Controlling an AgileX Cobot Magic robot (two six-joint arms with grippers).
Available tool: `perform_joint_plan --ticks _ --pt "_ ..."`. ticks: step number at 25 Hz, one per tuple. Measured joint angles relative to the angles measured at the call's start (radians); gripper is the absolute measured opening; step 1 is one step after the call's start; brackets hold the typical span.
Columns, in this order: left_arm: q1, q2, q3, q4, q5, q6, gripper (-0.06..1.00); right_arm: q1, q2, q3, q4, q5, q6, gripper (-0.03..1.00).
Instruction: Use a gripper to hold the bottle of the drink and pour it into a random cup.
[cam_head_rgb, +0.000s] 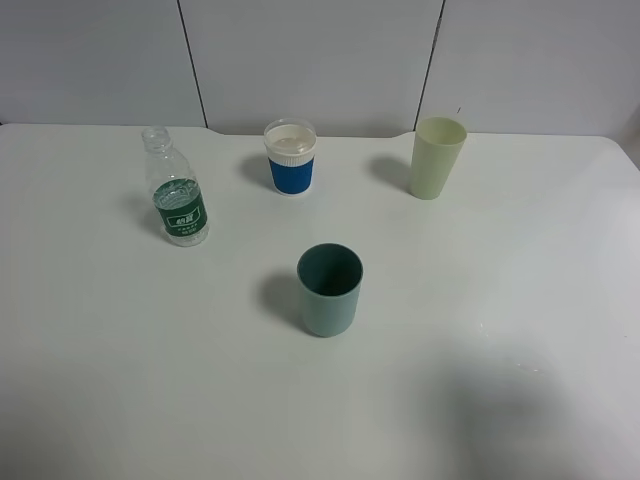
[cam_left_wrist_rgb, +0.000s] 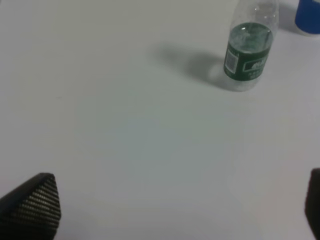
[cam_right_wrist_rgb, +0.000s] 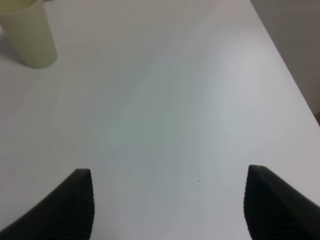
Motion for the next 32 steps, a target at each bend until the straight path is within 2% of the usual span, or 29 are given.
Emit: perform_joint_plan --ticks 32 --pt "0.000 0.000 0.000 0.000 0.000 0.000 0.99 0.000 0.000 0.000 0.000 0.000 0.000 0.63"
